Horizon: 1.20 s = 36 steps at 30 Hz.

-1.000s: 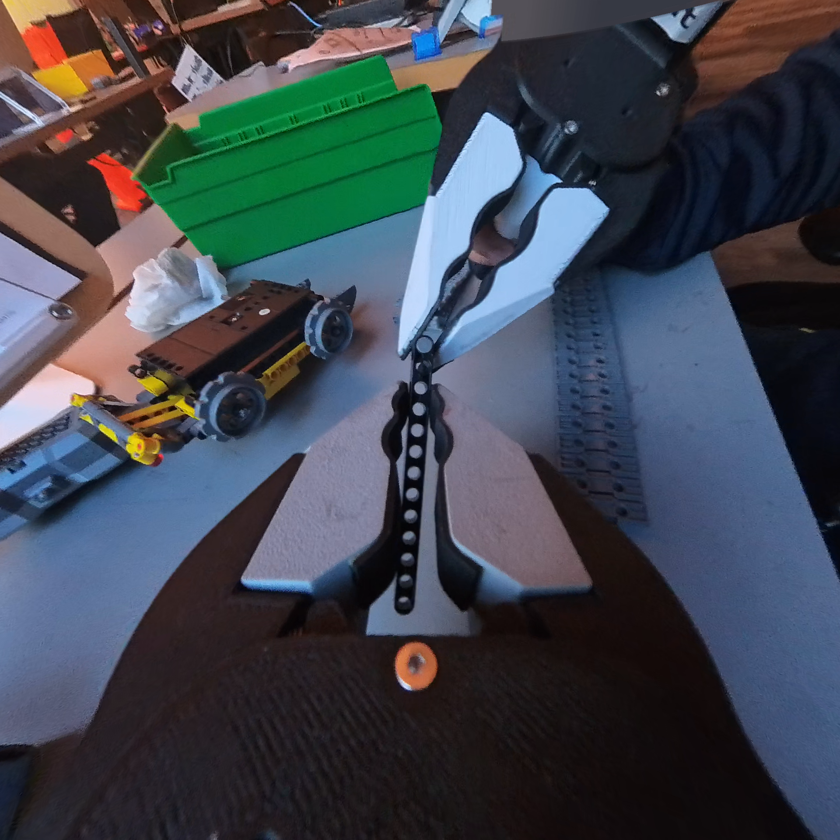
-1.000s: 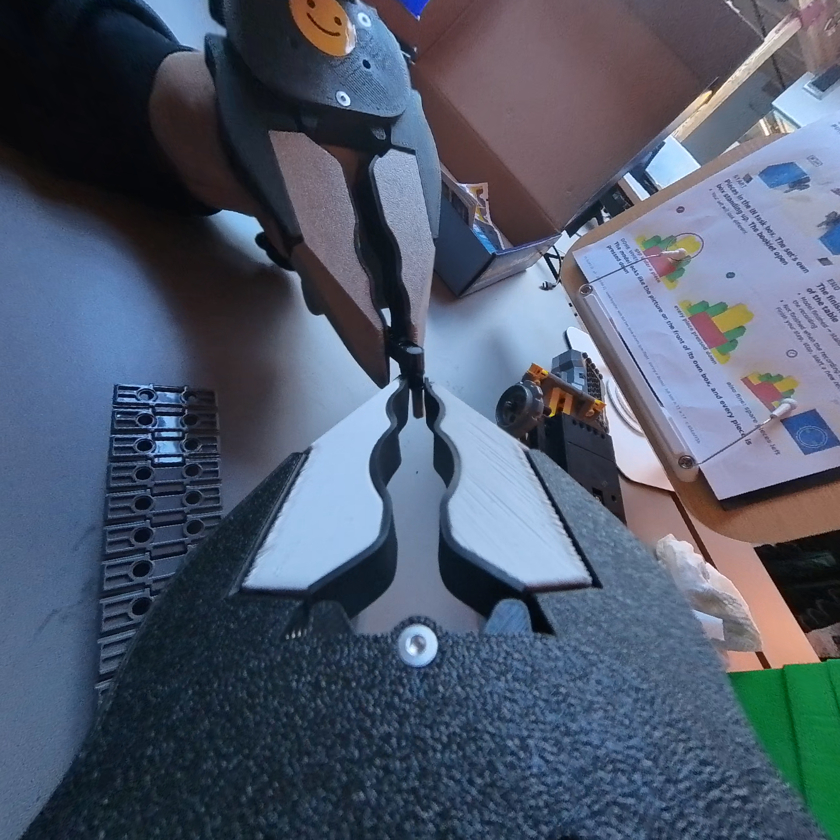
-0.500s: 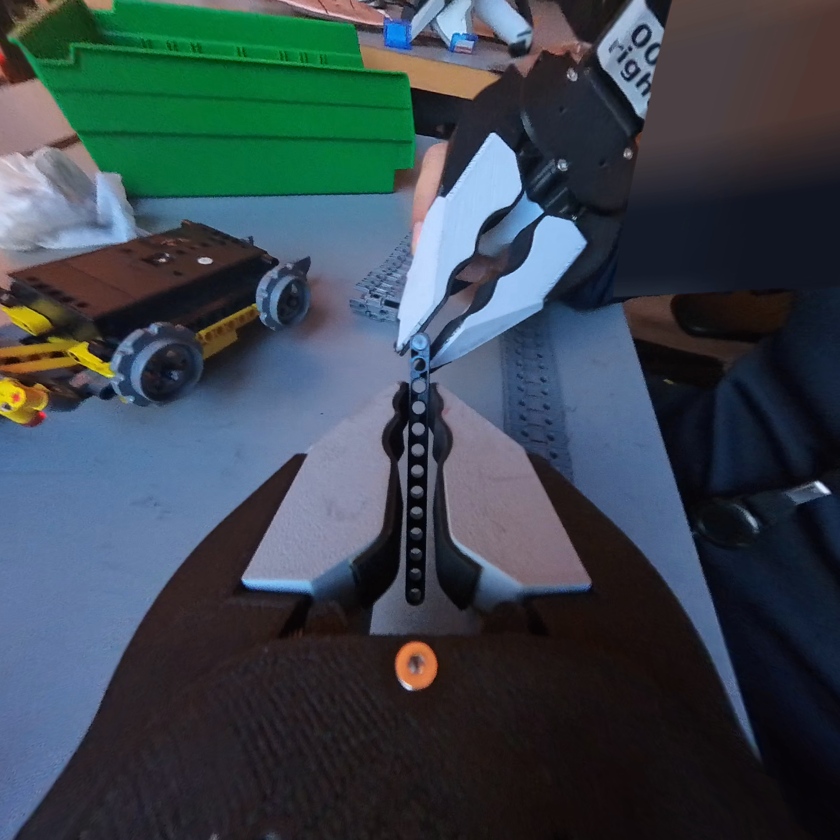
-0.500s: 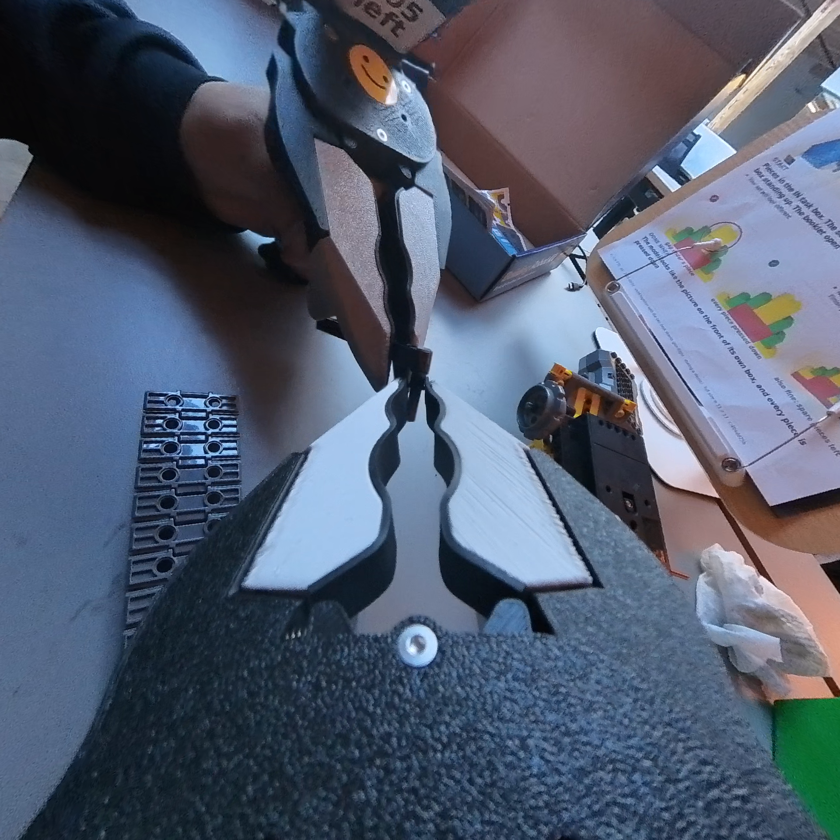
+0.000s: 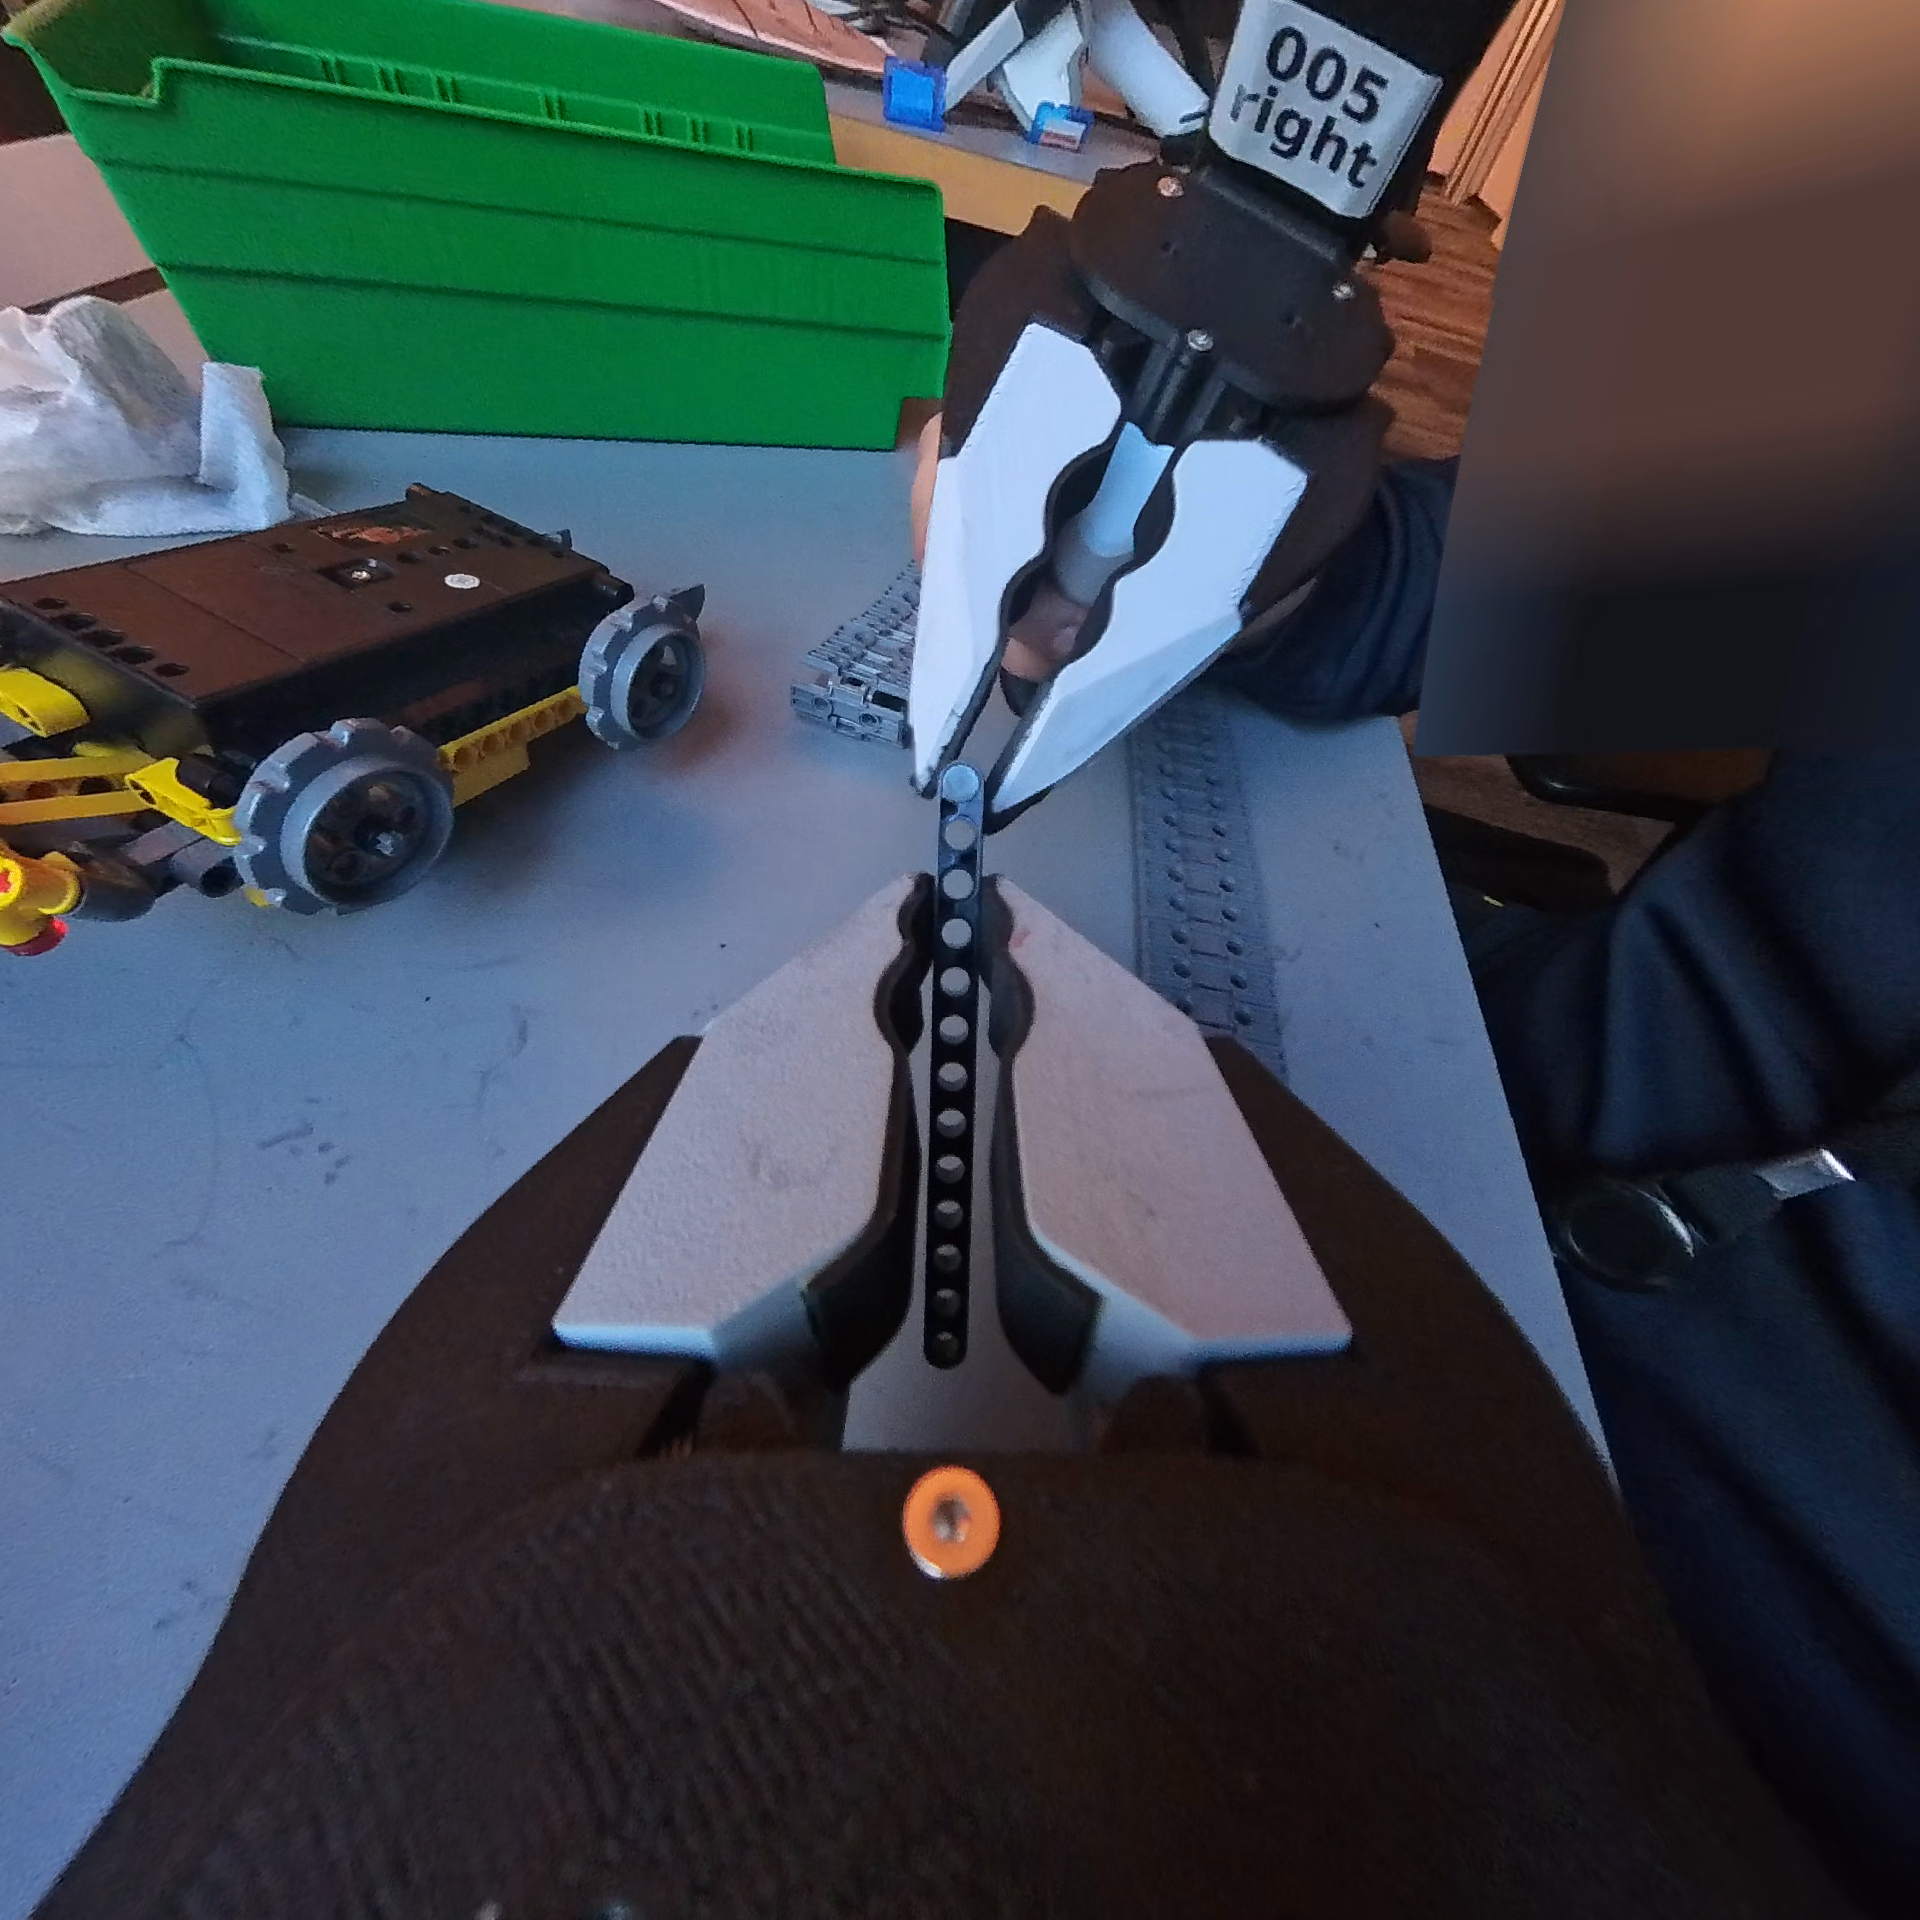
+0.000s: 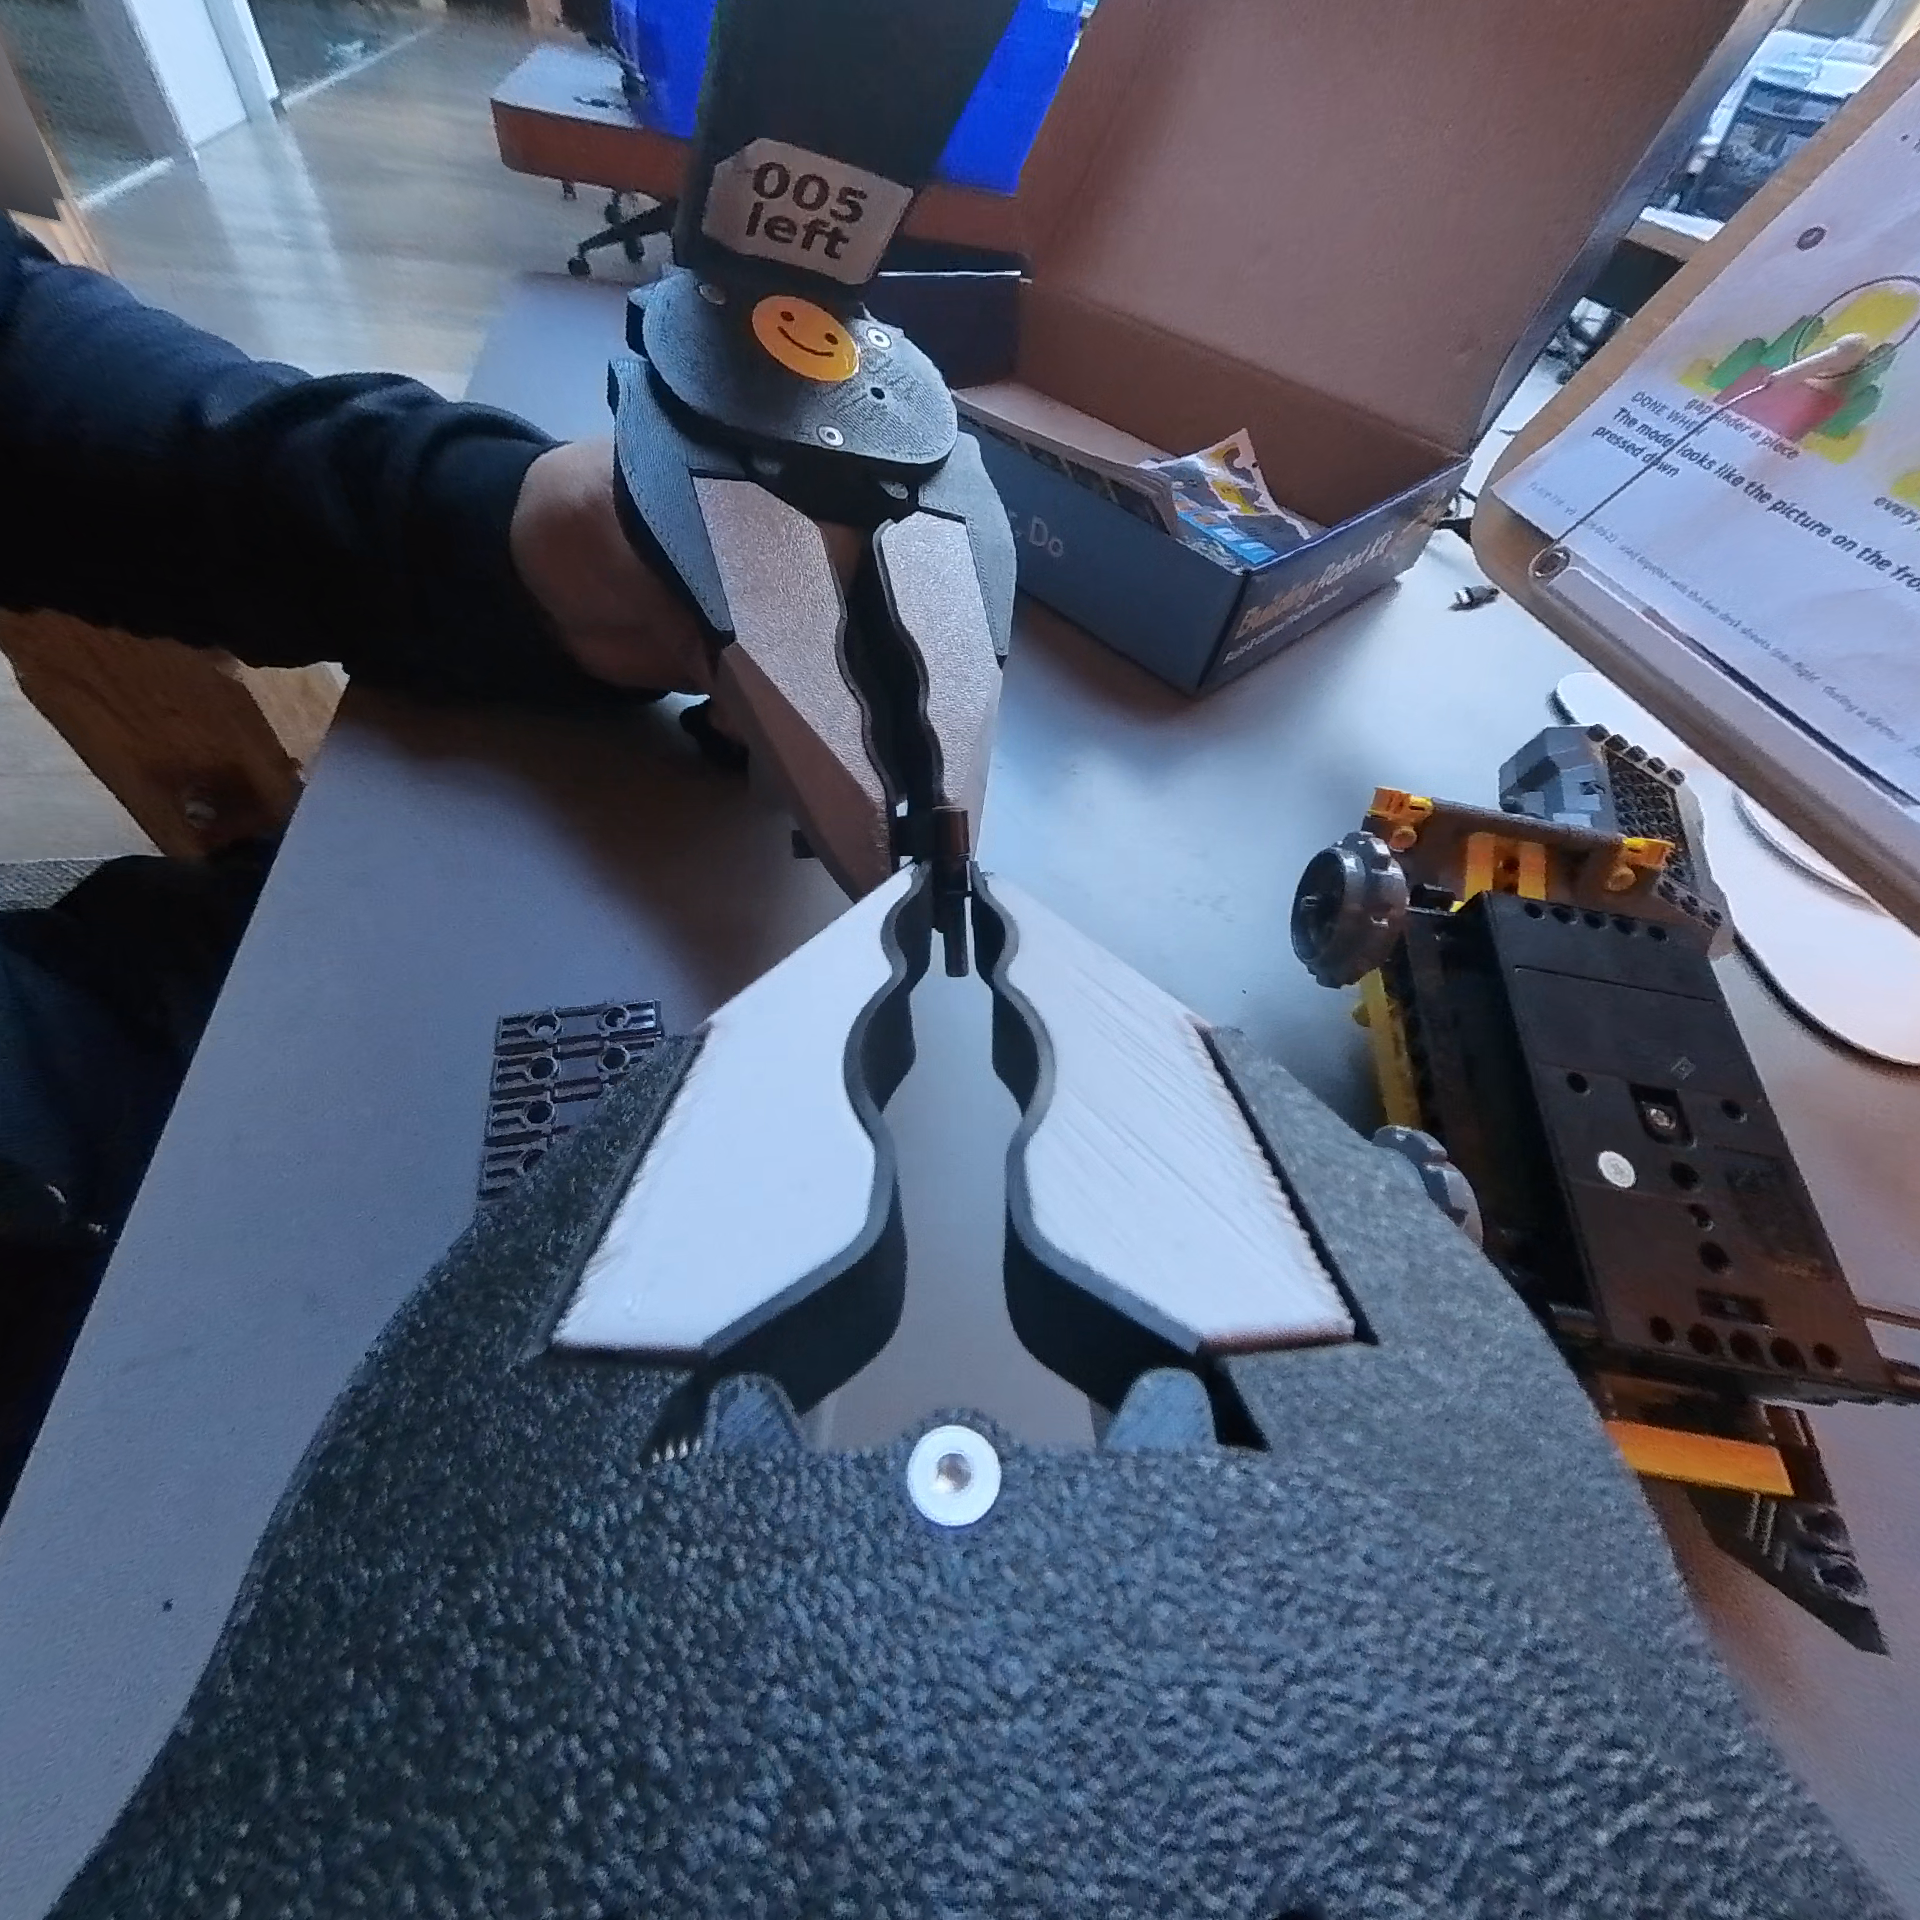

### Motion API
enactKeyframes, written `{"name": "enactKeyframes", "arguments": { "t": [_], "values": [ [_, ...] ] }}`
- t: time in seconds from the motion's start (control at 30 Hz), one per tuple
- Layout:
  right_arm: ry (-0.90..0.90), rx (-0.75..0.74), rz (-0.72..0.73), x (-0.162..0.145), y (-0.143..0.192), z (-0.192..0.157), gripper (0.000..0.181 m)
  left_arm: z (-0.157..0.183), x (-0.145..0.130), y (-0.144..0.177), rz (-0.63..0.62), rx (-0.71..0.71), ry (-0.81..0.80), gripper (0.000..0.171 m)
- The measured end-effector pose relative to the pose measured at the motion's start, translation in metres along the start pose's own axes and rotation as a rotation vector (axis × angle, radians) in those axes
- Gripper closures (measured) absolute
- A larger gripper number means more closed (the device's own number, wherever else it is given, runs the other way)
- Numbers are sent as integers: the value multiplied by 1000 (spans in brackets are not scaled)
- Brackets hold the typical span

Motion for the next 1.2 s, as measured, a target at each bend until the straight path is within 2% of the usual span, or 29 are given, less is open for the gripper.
{"name": "enactKeyframes", "arguments": {
  "t": [0.2, 0.43, 0.7, 0.87, 1.2],
  "values": [
    [46, -3, -9, 0, 0, -3, 179, 1, -3, -2, -30, 7, -26, 166],
    [192, -57, -50, 0, 1, -6, 180, 8, 0, -3, -5, 15, -92, 164],
    [369, -162, -174, -8, -8, -7, 180, 1, -2, 1, -48, 166, -194, 167],
    [373, -174, -180, -10, -11, -6, 180, 0, -3, 3, -51, 208, -220, 167],
    [354, -168, -152, -9, -9, -6, 181, 1, -1, 2, -14, 182, -187, 167]
  ]
}}
Point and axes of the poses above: each gripper's, where its closed fingertips meet, y back along the fingers, x out of its top, z = x × y across the jaws, the point moved 3 cm from there along y, back along the fingers, and after that the axes turned 3 degrees about x, right-handed, at the moved point
